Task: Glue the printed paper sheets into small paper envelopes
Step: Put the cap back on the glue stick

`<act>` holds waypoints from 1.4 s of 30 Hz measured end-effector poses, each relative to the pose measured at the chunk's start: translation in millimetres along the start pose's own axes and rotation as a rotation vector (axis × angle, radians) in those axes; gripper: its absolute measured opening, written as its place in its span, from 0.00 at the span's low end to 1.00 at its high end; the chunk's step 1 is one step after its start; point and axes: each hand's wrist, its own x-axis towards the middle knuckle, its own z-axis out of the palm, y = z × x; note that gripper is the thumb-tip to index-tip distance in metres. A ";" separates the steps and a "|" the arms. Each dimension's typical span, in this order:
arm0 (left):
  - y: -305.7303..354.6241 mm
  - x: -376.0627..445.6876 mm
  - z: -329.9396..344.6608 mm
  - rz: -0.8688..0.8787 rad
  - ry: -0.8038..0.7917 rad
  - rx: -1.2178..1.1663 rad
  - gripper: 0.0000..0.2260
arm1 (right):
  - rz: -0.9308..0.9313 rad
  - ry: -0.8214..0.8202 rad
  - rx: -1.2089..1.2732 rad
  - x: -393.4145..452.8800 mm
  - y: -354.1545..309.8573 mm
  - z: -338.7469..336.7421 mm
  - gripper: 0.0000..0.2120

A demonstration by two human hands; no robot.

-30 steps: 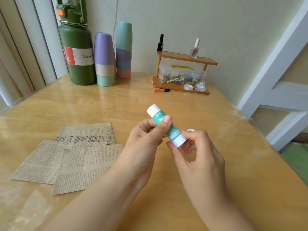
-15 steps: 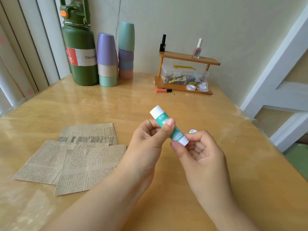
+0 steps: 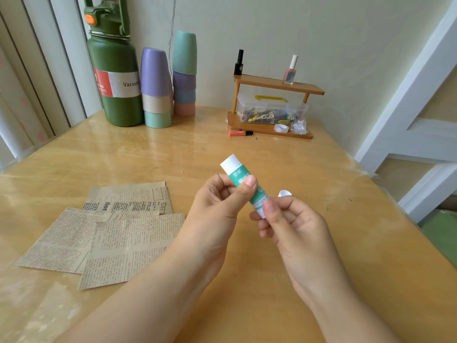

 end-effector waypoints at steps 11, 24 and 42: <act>1.3 5.0 -5.4 0.096 -0.126 0.016 0.15 | -0.565 0.137 -0.851 0.5 12.4 -7.6 0.23; 6.1 13.6 -17.4 0.196 -0.215 0.361 0.09 | 0.000 -0.060 -1.160 62.4 22.7 -61.9 0.23; 1.5 16.1 -19.1 0.160 -0.219 0.514 0.10 | -0.277 -0.087 -0.744 54.9 23.1 -51.5 0.08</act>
